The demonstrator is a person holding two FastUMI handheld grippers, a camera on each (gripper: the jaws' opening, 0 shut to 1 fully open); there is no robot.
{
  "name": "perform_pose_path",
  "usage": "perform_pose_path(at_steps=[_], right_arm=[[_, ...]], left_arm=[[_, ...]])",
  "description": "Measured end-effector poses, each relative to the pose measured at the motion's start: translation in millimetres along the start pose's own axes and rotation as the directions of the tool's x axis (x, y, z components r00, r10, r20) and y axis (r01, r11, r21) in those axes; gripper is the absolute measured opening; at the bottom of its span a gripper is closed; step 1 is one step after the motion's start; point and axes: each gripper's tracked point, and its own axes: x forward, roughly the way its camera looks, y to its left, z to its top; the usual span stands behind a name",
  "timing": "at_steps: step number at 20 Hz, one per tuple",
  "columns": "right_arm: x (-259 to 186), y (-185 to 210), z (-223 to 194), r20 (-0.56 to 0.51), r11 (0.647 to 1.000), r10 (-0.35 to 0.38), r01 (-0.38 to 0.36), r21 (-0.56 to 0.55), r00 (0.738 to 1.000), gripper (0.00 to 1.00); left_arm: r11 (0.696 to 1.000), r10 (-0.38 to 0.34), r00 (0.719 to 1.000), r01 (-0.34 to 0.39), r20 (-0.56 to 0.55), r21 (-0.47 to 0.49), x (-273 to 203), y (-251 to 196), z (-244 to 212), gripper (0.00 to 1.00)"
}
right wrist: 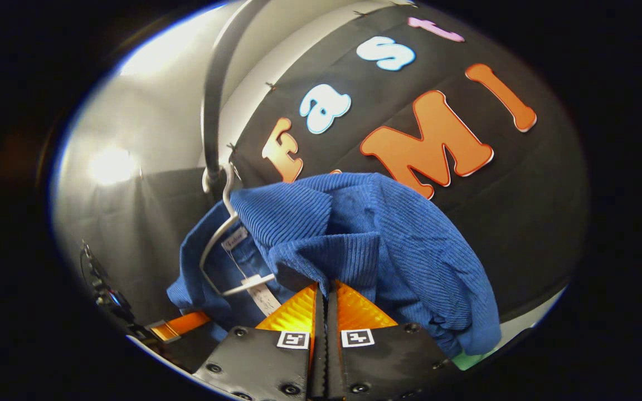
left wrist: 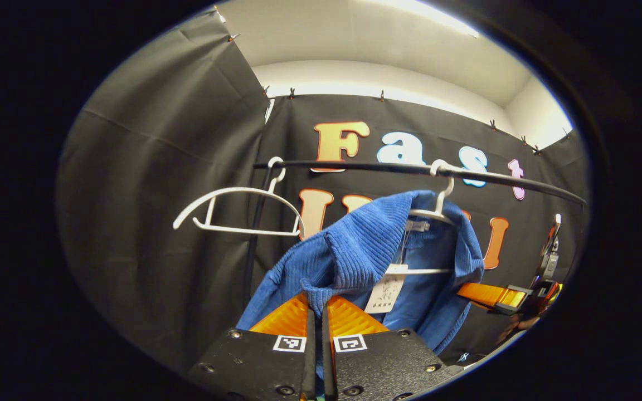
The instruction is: Grasp the clothes on the hanger with both hands and then place them into the laundry hamper below.
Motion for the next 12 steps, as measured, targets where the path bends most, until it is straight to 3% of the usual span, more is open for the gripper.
perform_pose_path(at_steps=[3, 12], right_arm=[[0.6, 2.0, 19.5, 0.029, 0.994, 0.050, -0.053, 0.094, 0.998, 0.07], [-0.9, 10.2, 58.4, 0.084, 0.974, 0.120, -0.133, 0.181, 0.989, 0.07]], left_arm=[[1.000, 0.014, 1.000, -0.015, 0.026, 0.019, -0.2, 9.4, 16.3, 0.05], [0.997, 0.013, 0.994, -0.021, 0.110, 0.076, -1.1, 19.8, 64.7, 0.05]])
